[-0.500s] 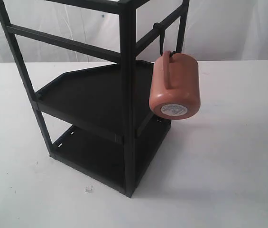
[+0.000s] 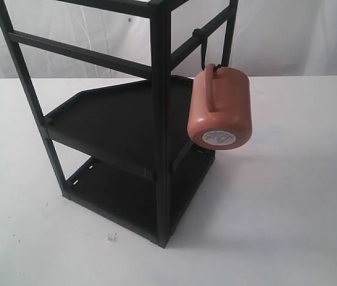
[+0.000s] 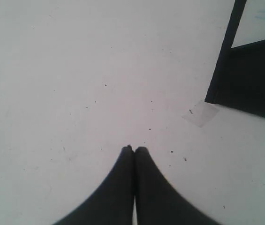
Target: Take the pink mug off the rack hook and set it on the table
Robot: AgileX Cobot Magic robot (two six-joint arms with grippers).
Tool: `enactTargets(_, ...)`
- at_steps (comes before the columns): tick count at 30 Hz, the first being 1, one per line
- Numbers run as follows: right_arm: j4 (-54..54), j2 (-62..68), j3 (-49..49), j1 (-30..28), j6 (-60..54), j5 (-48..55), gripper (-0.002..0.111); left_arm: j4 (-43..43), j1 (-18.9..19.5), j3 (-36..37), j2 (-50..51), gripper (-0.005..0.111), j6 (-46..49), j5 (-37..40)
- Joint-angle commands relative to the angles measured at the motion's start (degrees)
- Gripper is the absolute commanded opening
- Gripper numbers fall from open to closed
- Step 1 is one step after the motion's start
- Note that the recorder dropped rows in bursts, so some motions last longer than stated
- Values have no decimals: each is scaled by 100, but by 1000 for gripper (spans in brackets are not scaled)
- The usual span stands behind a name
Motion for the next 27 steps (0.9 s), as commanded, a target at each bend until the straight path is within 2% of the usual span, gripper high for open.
enactTargets(1,-19,-14,6,-28,-66,-1365,3,0,-28,17,-27,0,-8,40)
enactTargets(3,166,-14,-19,-28,481,-1475,3,0,-28,17,-27,0,-8,40)
enactTargets(5,587,-14,-284,-28,1049,-864,3,0,-28,17,-27,0,-8,40)
enactTargets(9,591,-14,-1011,-28,1181,864,3,0,-28,17,-27,0,-8,40)
enactTargets(12,576,725,-1486,-28,1013,2000,3,0,-28,17,-27,0,-8,40)
enactTargets(16,793,2396,-2419,140,-573,3775,3,0,-28,17,-27,0,-8,40)
enactTargets(17,1270,2984,-2874,276,-1606,4722,3,0,-28,17,-27,0,-8,40)
enactTargets(18,1635,3318,-3145,349,-2174,5317,3,0,-28,17,-27,0,-8,40)
enactTargets(19,2470,3945,-3702,497,-3023,6416,3,0,-28,17,-27,0,-8,40)
enactTargets(21,3436,4607,-4394,665,-3746,7296,3,0,-28,17,-27,0,-8,40)
enactTargets(24,4069,5020,-4910,845,-4210,7669,3,0,-28,17,-27,0,-8,40)
enactTargets(27,4200,5282,-5313,1213,-4367,8022,0,0,-28,17,-27,0,-8,40)
